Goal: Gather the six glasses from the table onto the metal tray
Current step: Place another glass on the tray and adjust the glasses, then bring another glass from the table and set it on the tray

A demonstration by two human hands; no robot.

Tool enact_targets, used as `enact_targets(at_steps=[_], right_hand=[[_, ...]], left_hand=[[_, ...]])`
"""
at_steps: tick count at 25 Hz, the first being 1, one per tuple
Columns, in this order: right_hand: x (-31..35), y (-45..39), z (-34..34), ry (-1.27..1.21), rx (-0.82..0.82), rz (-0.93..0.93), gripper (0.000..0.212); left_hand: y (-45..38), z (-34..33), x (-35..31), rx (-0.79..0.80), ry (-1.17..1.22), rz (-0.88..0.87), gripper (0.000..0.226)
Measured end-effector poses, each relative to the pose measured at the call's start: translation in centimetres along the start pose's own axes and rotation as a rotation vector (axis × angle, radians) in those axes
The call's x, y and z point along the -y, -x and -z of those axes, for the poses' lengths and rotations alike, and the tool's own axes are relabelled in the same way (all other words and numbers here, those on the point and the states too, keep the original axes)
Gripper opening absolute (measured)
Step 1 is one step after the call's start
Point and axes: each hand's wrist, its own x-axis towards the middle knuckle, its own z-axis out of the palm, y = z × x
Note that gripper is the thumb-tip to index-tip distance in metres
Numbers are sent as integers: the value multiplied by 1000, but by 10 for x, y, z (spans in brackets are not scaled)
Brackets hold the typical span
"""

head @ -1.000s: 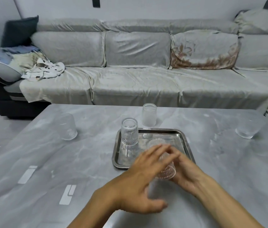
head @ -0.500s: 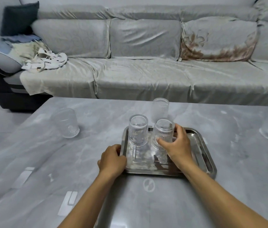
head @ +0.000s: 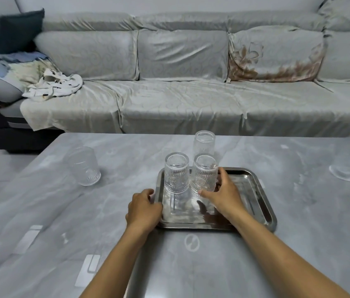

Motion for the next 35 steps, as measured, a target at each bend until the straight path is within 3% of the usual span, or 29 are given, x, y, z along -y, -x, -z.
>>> enact_targets(at_steps=[2,5,7,11,13,16,19,22,25,30,32,35], right_hand=[[-1,19,11,-11,-1,-39,108],[-9,67,38,-47,-27,-20,101],[-12,100,72,-54,-67,17,88],[-39,143,150,50,-146,62,62],[-56,162,185,123,-186,65,61],[-86,187,231,170,-300,34,66],[-117,198,270,111,-631,4,62],[-146,176,305,-157,-897,-250,73],[-165,148,323,-104,-852,-408,92],[-164,127,330,15,-901,-523,82],[-150,122,314,11,-822,-483,77],[-110,114,255,-39,-613,-290,74]], left_hand=[[9,5,-12,-154,-54,-99,51],[48,-10,-34,-260,-71,-474,52],[82,-35,-52,-174,-70,-694,53],[149,-113,-81,204,-143,-900,66],[167,-149,-88,374,-184,-927,68],[170,-193,-98,497,-481,-985,67],[158,-214,-113,489,-629,-950,74],[145,-223,-110,530,-614,-924,78],[144,-221,-106,539,-620,-933,76],[143,-191,-133,588,-533,-1025,35],[141,-167,-137,551,-419,-933,33],[134,-125,-124,516,-17,-732,21]])
